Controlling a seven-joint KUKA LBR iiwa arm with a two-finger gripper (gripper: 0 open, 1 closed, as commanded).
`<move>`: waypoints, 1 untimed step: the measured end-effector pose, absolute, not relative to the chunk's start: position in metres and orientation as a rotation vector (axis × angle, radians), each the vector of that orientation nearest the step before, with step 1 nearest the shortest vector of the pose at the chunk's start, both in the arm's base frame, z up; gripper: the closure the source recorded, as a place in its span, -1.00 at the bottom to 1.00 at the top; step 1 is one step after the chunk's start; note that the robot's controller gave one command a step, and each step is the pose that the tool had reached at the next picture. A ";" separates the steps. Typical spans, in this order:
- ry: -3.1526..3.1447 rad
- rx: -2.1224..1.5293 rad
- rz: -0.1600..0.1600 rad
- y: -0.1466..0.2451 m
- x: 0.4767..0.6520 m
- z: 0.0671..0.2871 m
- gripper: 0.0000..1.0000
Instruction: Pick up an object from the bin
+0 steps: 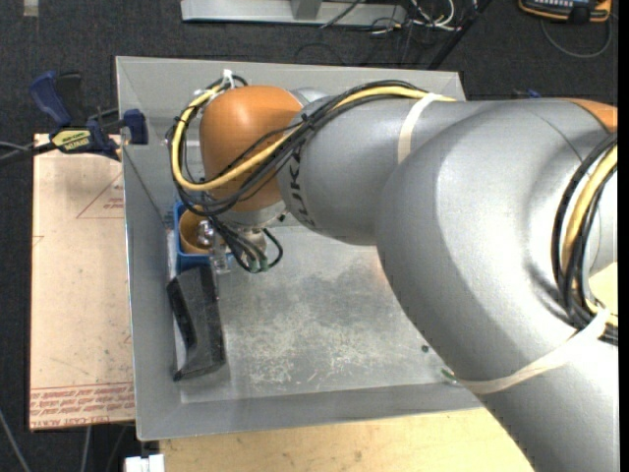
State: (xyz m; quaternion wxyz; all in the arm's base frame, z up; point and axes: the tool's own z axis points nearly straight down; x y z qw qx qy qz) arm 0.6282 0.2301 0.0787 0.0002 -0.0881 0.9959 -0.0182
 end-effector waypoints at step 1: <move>3.125 -0.270 -0.051 0.228 0.628 0.090 1.00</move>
Offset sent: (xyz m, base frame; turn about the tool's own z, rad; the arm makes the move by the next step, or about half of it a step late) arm 0.0002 0.0000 0.0215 0.0000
